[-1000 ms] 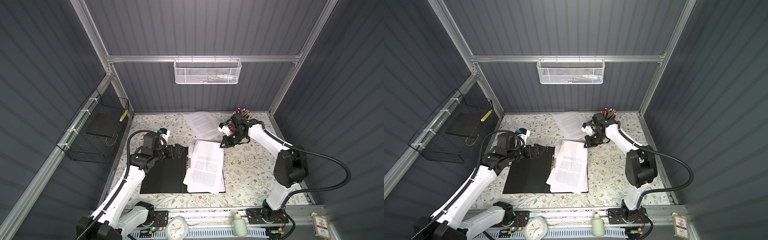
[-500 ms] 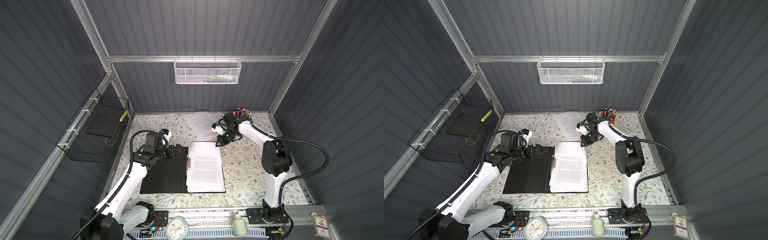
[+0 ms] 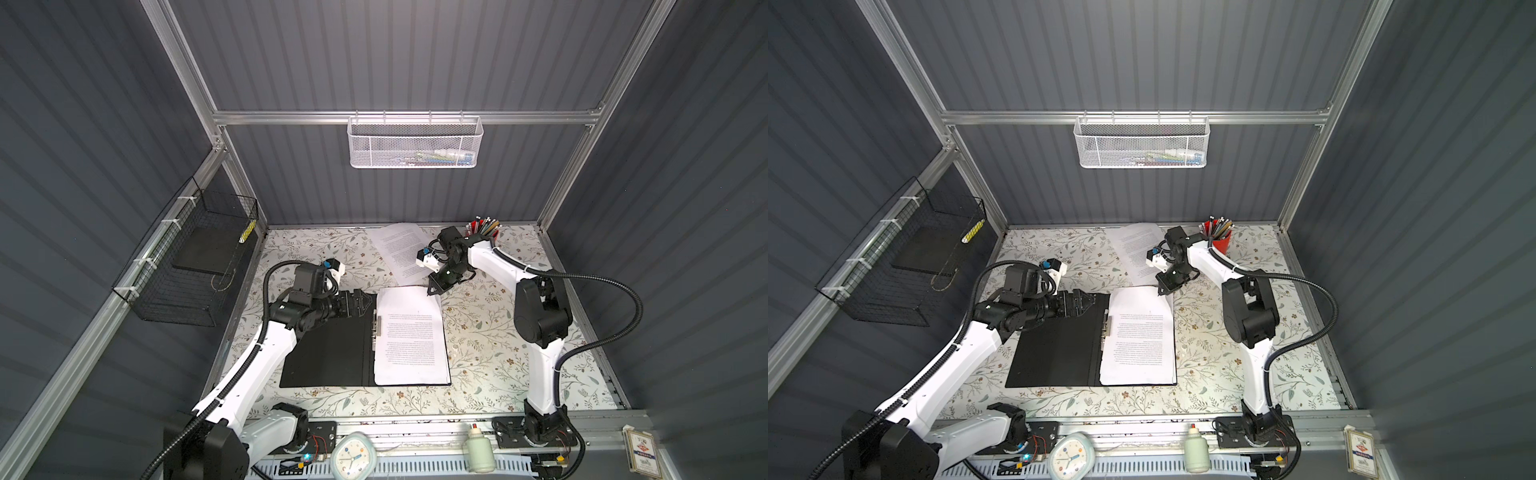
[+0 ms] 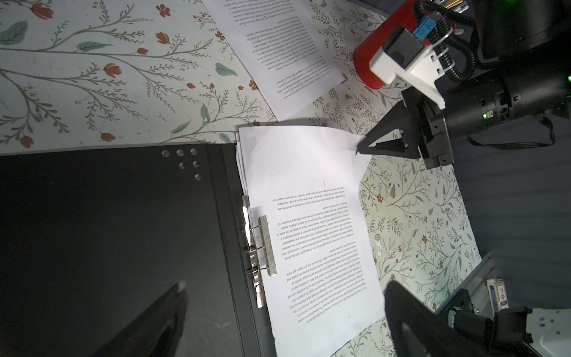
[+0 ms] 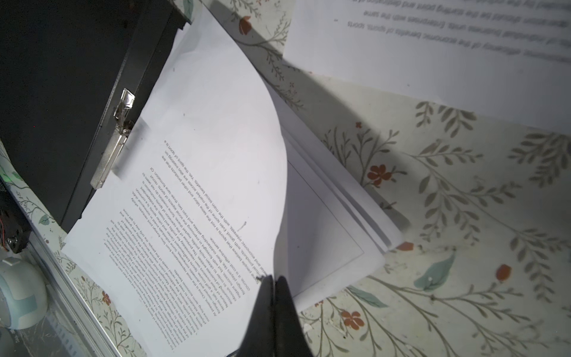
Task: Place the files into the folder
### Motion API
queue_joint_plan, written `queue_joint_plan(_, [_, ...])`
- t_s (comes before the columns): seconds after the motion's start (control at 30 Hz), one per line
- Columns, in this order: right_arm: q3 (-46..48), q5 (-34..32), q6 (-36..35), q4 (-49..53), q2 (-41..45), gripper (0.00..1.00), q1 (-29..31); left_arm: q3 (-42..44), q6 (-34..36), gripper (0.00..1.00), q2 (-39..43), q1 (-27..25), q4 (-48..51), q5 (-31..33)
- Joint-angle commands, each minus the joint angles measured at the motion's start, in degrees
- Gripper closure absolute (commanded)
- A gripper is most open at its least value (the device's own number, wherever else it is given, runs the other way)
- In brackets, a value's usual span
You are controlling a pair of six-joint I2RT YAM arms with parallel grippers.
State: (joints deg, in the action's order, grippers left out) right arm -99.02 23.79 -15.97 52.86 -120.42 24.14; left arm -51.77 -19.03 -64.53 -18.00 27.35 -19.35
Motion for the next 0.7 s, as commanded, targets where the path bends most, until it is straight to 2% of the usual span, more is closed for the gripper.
queue_joint_plan(0.0, [2.13,0.12,-1.26,0.72,1.45,0.98,0.84,-1.12,0.73,0.0,0.0,0.33,0.85,-1.17])
queue_joint_plan(0.33, [7.9,0.25,1.06,-3.01,3.66,0.99,1.23,-1.21,0.39,0.0,-0.31,0.33,0.53,-1.72])
queue_joint_plan(0.67, [3.92,0.32,5.76,-3.69,0.53,1.0,0.29,-0.85,0.31,0.0,0.05,0.33,0.69,-1.84])
